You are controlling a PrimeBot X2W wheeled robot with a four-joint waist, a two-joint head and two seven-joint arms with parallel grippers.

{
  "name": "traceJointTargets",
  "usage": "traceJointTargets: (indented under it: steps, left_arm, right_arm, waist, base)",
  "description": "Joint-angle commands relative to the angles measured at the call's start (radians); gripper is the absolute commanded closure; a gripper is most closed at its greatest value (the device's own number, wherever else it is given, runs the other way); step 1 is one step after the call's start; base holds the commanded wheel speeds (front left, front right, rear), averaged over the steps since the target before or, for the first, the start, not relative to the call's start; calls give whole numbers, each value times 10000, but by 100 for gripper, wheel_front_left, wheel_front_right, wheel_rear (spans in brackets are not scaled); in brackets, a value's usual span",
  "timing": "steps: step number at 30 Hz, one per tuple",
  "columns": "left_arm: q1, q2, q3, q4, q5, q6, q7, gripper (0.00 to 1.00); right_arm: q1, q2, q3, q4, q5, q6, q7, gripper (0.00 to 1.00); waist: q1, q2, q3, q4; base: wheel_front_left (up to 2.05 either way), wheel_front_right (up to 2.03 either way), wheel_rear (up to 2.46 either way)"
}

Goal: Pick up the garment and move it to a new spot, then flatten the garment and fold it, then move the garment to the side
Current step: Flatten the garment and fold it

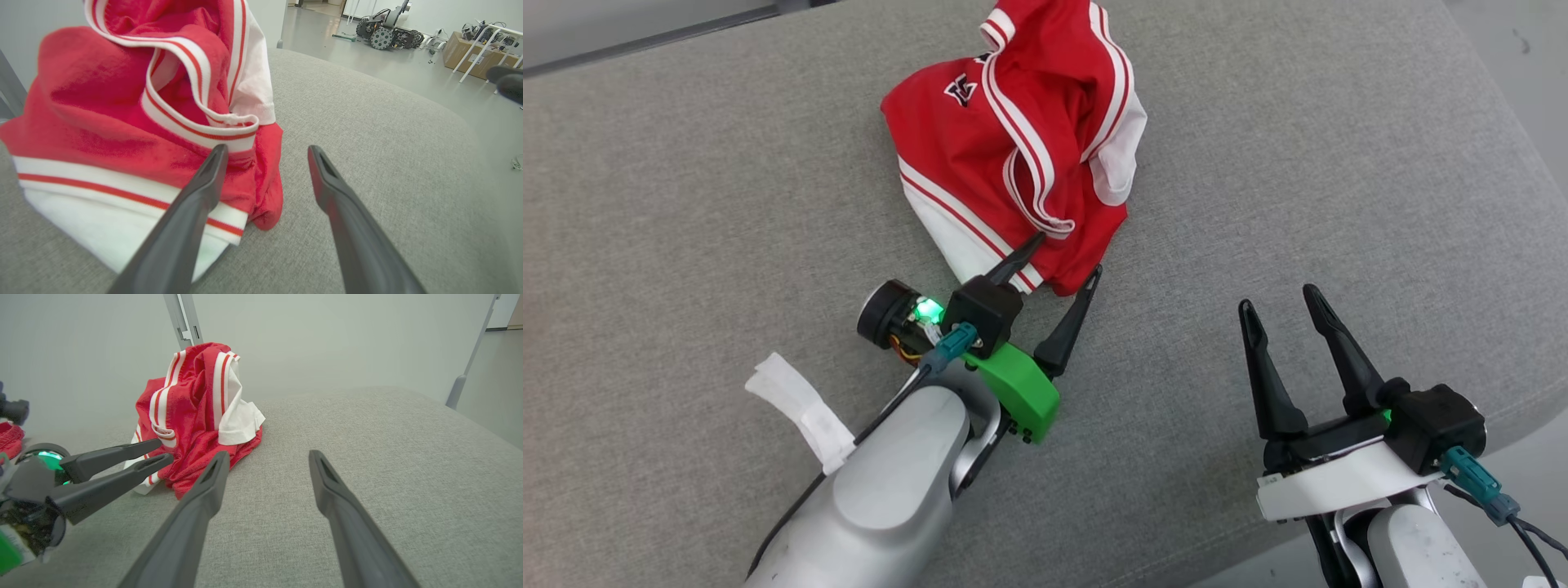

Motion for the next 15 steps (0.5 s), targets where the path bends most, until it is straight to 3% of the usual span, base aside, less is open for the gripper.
traceJointTargets:
  steps: [1,6,7,8,10,11,13,15]
  left_arm:
    - [-252,67,-15,70,-65,106,-5,0]
    - [-705,65,75,180,-31,697,-5,0]
    - [-747,69,108,269,6,852,-5,9]
    - [-789,65,127,408,55,1014,-5,28]
    - [-890,62,203,603,124,1259,-5,53]
    - [-921,62,213,677,137,1307,-6,61]
    - [-978,62,235,779,167,1350,-5,99]
    - [-1046,62,245,790,170,1257,-5,100]
  right_arm:
    - [-89,2,-10,1,41,-10,16,0]
    - [-114,1,50,99,90,-10,16,0]
    - [-136,1,66,108,98,-10,16,0]
    - [-163,1,87,118,113,-10,16,0]
    - [-189,1,123,116,185,-10,16,0]
    - [-201,1,144,105,211,-10,16,0]
    - [-223,1,184,93,258,-10,16,0]
    - [-220,-1,199,102,290,-10,16,0]
  waist:
    - [0,-1,451,-407]
    - [0,-1,578,-521]
    - [0,-1,588,-543]
    - [0,-1,593,-570]
    - [0,-1,585,-609]
    - [0,-1,579,-620]
    - [0,-1,553,-625]
    - [0,-1,499,-594]
  base:
    - [0,0,0]
    - [0,0,0]
    - [0,0,0]
    - [0,0,0]
    - [0,0,0]
    - [0,0,0]
    - [0,0,0]
    - [0,0,0]
